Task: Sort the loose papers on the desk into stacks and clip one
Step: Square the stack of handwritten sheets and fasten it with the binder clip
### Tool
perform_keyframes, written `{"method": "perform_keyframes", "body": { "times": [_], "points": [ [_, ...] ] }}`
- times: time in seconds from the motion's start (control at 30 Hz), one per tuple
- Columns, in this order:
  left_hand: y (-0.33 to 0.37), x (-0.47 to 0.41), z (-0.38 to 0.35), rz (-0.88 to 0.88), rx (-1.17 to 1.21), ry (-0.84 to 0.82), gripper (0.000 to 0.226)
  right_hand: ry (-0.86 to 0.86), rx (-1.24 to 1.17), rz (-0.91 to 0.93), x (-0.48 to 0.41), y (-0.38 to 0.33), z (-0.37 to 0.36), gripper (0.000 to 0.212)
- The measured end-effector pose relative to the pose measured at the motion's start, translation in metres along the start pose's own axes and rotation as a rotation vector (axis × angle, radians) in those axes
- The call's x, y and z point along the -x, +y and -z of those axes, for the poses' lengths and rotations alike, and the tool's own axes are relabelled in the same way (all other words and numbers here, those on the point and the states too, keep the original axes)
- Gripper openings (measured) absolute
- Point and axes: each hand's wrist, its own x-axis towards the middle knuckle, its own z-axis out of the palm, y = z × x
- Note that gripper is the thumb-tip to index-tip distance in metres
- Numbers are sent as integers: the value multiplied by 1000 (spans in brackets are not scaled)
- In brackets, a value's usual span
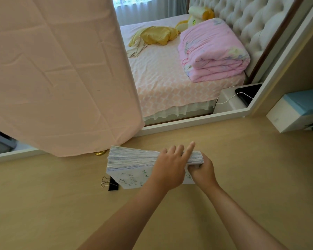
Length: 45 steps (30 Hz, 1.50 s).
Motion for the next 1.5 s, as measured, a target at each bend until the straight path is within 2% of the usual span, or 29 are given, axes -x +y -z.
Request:
{"method": "perform_keyframes", "body": {
  "times": [0.17, 0.27, 0.33, 0.4, 0.5, 0.53, 0.6, 0.73, 0.77, 0.87, 0.9, 0.93, 1.0, 1.03, 1.1, 1.17, 1.27, 1.5],
  "points": [
    [-75, 36, 14, 124, 40, -120, 44, -5, 22, 4, -1, -4, 0, 37],
    [-128, 73, 26, 267, 137, -139, 30, -5, 3, -6, 0, -6, 1, 34],
    [-152, 93, 27, 410, 351, -156, 23, 3, -5, -11, 0, -6, -1, 34],
    [-161, 105, 21, 573, 701, -145, 25, 25, -4, -16, 1, -5, -3, 33],
    [-151, 117, 7, 844, 1273, 44, 38, 62, -10, -32, -1, -3, -5, 34],
    [-143, 120, 0, 918, 1386, 118, 44, 67, -10, -40, -2, -1, -6, 34],
    [-125, 119, -15, 1000, 1444, 206, 48, 73, -18, -46, -3, 3, -9, 34],
    [-100, 109, -33, 1051, 1391, 408, 47, 78, 7, -37, -7, 6, -12, 24],
    [-99, 110, -34, 1042, 1374, 413, 46, 85, 17, -34, -9, 5, -13, 25],
    [-112, 118, -28, 998, 1313, 292, 52, 133, 33, -25, -12, -2, -18, 32],
    [-119, 122, -22, 959, 1195, 294, 59, 146, 26, -20, -11, -5, -21, 34],
    [-125, 124, -13, 879, 993, 343, 67, 156, 21, -15, -9, -8, -23, 36],
    [-127, 113, 9, 577, 584, 419, 83, 161, 18, 6, -5, -14, -25, 40],
    [-120, 99, 21, 421, 464, 363, 86, 158, 19, 26, -3, -18, -25, 40],
    [-98, 62, 37, 185, 355, 133, 86, 131, 21, 73, 1, -26, -26, 38],
    [-79, 30, 36, 90, 296, -47, 69, 97, 35, 125, 4, -34, -28, 36],
    [-84, 16, 43, 96, 272, -114, 33, 72, 64, 165, 2, -47, -25, 34],
    [-93, 34, 60, 15, 542, -98, 24, -7, 221, 241, -2, -87, -8, 39]
  ]
}}
